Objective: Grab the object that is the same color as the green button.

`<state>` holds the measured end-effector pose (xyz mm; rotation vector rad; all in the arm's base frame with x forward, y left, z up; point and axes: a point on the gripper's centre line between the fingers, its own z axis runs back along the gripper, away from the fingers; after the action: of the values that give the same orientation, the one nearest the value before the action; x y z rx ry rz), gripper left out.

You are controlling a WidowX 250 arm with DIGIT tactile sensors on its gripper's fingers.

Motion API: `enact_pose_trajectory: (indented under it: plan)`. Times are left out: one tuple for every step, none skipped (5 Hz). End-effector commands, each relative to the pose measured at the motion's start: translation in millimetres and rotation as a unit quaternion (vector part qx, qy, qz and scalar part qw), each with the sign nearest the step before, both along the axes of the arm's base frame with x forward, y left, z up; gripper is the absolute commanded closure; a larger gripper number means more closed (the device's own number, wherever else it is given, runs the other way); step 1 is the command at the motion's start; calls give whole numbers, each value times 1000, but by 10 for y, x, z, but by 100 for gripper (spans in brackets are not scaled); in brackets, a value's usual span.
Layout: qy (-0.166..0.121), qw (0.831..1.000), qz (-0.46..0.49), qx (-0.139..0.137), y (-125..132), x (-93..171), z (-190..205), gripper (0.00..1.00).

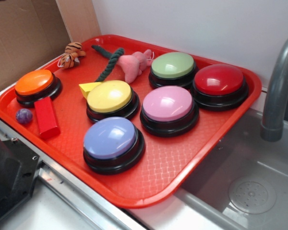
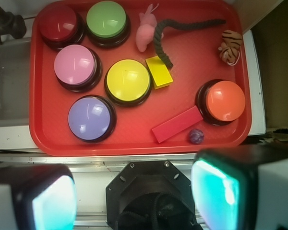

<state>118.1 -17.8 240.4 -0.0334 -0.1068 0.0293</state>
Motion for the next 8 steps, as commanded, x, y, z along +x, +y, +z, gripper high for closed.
enact_pose_trajectory:
  plan:
    - [0,1000,0,0,0,0,0,0]
    - [-4,998,57,-31,99,249,-89,0]
    - [-2,991,121,-55,215,544,-222,0]
    - [10,981,179,-77,358,822,-360,0]
    - [8,960,266,-90,528,1076,-534,0]
    - [18,928,357,-107,741,1348,-781,0]
    - [3,897,431,-95,853,1613,-1091,0]
    - [-32,882,459,-104,895,1818,-1336,0]
